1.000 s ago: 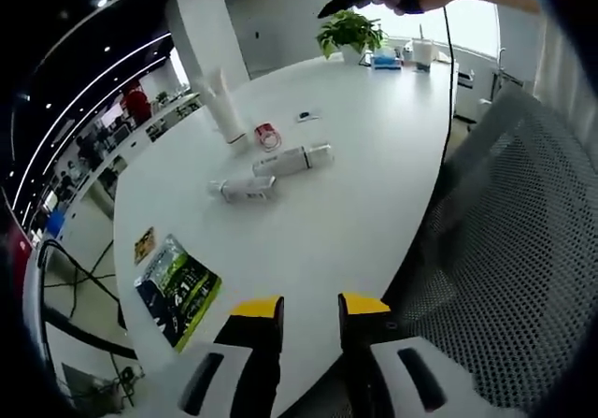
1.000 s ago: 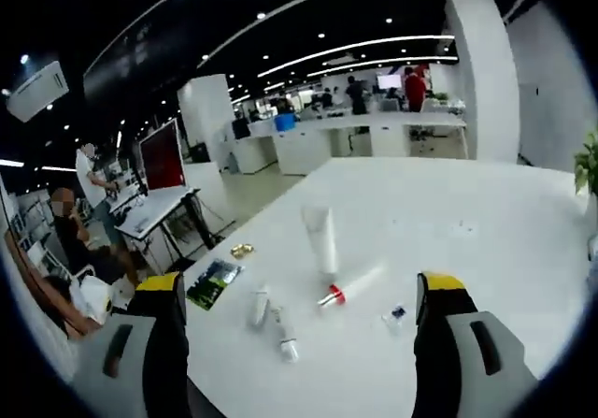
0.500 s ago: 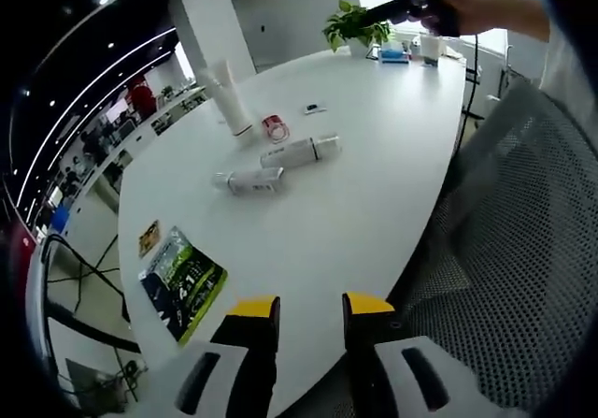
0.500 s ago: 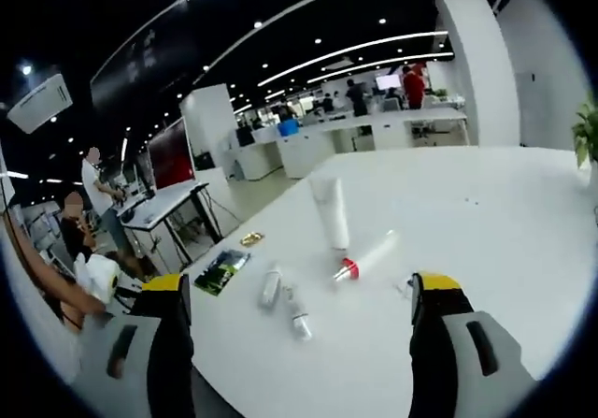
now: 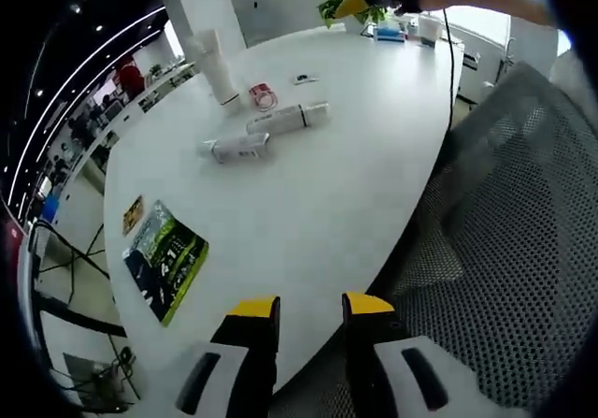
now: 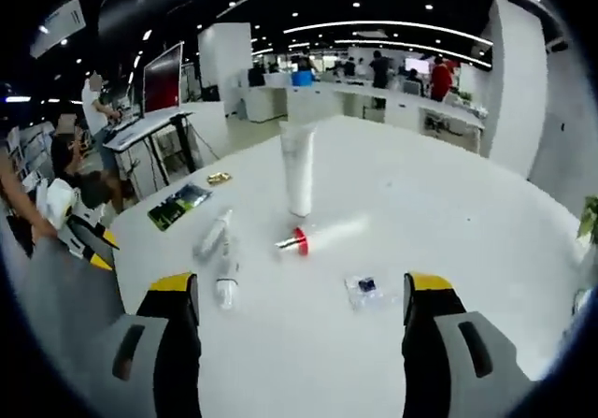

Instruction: Arrange the skincare products in the storage area until every visible bottle or jar stands upright without overlapping.

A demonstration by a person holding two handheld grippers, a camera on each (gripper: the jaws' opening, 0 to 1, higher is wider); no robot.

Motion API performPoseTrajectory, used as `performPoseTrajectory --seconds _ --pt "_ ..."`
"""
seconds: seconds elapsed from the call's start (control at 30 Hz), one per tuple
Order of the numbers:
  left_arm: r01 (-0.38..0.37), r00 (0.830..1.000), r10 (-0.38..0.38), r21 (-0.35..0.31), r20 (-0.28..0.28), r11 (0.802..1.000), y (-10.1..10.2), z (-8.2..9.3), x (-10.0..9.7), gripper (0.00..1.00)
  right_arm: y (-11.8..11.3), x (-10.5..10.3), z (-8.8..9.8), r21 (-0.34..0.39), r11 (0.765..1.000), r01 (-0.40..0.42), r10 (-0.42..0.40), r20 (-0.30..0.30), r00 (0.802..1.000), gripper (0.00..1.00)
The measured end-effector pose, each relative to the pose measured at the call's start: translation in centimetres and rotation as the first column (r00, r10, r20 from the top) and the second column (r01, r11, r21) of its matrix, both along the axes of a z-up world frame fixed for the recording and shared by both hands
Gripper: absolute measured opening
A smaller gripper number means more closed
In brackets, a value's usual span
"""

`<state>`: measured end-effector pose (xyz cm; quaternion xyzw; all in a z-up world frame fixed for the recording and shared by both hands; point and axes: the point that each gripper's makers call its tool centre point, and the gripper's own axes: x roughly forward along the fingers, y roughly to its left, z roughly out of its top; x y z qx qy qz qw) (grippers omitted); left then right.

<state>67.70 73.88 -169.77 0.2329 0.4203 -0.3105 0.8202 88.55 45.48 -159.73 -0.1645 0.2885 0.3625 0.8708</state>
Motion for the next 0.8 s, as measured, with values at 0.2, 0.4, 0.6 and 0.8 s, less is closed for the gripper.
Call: performPoseTrajectory --seconds 0.2,0.4,0.6,0.8 --pt "-0.009 1.000 0.009 0.000 -0.008 1.000 0.1 -0.2 -0.1 0.26 0.7 2.4 -2.7 -0.413 0.848 -0.333 0.380 0.035 0.924 0.66" --pt "-0.028 1.000 0.028 -0.006 -0.001 1.000 0.3 0.0 0.0 0.26 2.9 5.3 -4.4 -0.628 0.531 -0.569 0.700 -0.053 0.712 0.56" --pt "-0.022 1.000 0.022 -0.002 0.014 1.000 0.3 0.2 0.1 0.26 3.9 8.3 -6.0 -0.706 0.303 -0.640 0.789 -0.191 0.583 0.52" --pt "-0.025 1.000 0.025 -0.002 0.015 1.000 0.4 0.1 0.2 0.25 4.8 10.4 -7.2 -0.724 0.135 -0.676 0.841 -0.276 0.464 0.45"
